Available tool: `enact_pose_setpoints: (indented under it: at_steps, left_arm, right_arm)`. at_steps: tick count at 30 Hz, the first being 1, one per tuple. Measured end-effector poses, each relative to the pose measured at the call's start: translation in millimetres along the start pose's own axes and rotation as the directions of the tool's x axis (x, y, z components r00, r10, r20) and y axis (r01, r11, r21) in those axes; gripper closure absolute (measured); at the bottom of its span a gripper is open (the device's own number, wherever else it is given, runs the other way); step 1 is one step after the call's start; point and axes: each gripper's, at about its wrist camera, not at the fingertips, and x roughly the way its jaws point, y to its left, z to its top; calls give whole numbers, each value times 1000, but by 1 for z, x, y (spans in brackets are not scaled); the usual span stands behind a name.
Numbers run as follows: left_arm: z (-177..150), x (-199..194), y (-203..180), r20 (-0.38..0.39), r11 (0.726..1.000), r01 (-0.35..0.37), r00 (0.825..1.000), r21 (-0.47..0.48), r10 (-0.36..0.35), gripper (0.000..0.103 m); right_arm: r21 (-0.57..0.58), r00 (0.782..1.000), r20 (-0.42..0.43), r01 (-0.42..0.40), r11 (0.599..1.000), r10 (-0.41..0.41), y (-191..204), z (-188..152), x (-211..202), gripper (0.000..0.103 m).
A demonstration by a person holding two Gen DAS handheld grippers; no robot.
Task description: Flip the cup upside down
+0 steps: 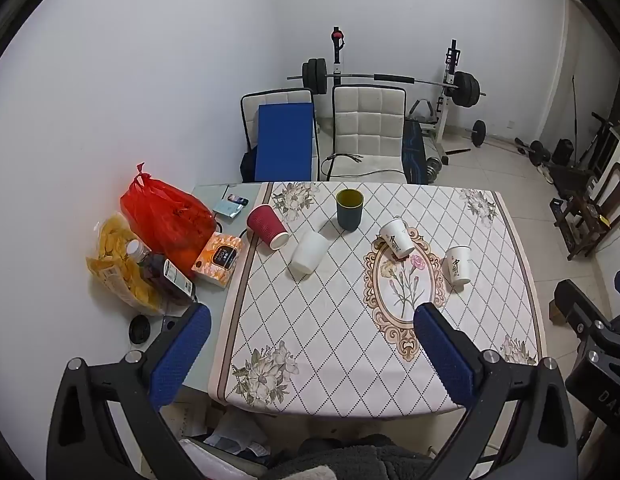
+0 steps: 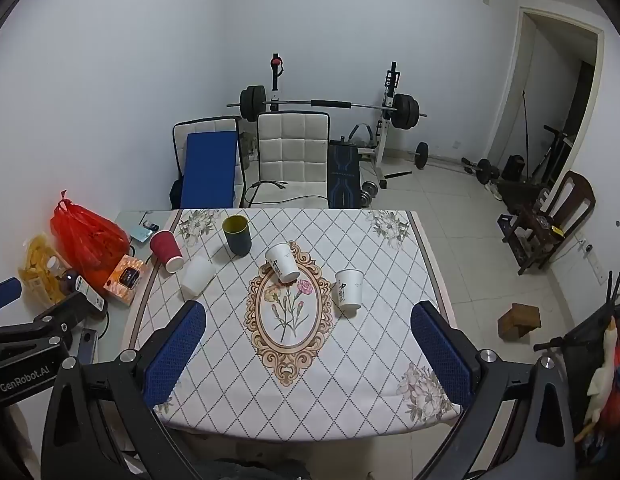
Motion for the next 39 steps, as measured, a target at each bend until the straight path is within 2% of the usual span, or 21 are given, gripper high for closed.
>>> enact_pose_setpoints:
  at_steps: [29,30,39]
  left_arm:
    - [0,0,-1,9,1000,-6,1000,0,6,0]
    - [8,1,-4,10,1000,-7,1000,-1,7,0]
    - [13,-4,-6,12,1000,-6,1000,0,6,0]
  right_arm:
    - [17,1000,-1,-10,1000,10,-4,2,-1,0]
    - [17,1000,0,-11,1000,11,-4,2,-2,0]
    - [23,1000,-2,-12,1000,12,-5,5,-3,0]
